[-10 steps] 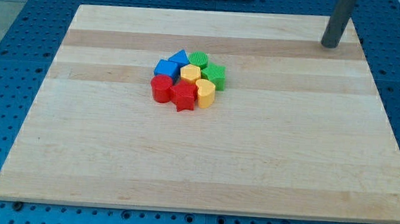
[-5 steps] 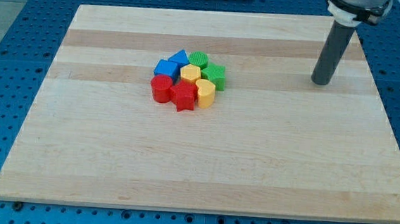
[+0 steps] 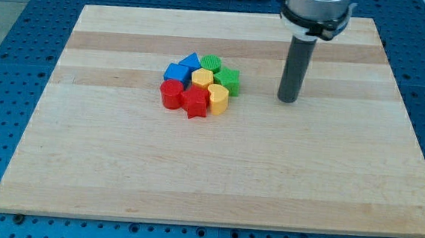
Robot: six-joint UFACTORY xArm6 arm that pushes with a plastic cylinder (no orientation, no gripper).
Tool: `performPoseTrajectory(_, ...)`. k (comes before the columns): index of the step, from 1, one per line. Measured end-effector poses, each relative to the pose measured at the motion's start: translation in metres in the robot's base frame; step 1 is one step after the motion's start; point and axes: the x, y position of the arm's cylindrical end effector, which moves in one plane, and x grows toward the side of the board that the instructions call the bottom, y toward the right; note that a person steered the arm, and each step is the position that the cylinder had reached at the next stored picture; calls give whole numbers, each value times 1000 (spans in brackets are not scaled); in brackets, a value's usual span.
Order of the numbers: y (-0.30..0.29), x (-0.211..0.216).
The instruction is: Push the group of blocks slightly left
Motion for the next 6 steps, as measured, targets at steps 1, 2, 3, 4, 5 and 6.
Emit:
performPoseTrajectory(1, -19, 12)
performPoseTrajectory(2, -24, 19)
performPoseTrajectory(3, -47, 1)
performPoseTrajectory(4, -76, -17)
performPoseTrajectory(5, -107, -26)
performPoseTrajectory(6, -123, -49)
